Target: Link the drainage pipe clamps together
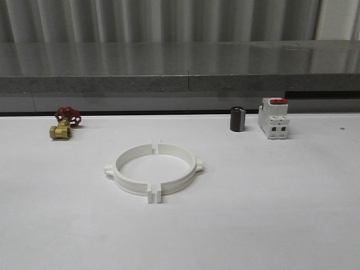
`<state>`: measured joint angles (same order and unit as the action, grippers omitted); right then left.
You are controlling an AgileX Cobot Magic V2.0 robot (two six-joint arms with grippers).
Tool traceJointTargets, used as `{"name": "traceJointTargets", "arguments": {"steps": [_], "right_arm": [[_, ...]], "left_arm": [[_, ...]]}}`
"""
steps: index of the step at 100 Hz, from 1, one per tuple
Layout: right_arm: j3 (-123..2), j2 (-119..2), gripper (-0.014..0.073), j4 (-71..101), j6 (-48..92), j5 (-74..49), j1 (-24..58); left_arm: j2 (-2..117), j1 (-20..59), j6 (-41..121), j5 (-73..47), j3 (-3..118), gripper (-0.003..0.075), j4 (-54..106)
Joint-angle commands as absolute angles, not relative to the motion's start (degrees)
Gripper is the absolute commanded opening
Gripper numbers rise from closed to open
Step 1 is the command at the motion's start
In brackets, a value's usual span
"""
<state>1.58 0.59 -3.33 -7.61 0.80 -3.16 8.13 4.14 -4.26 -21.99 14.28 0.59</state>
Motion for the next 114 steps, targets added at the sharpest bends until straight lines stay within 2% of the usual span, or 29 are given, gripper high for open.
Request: {"name": "traceJointTargets", "arguments": {"steps": [1,28,33,114], "right_arm": [[0.7,1.8,-0.0066,-4.0,-7.1,5.4,-3.5],[0.7,1.8,-0.0066,-4.0,-7.1,5.4,-3.5],[0.7,1.8,-0.0066,-4.0,-7.1,5.4,-3.5],[0.7,1.5,-0.0066,-4.0,-7.1,5.6,-3.5]], "left_arm": [[6.0,2.6,-3.0,-13.5,11.7,-0.0020,1.3],[-2.2,2.2,-3.1,-4.9,-1.9,-0.0020,1.1],[-2.1,2.2,-3.1,-7.4,-1.6,-0.0020,1.2],[-2.1,2.2,-3.1,-5.3,-1.8,-0.0020,1.4]]}}
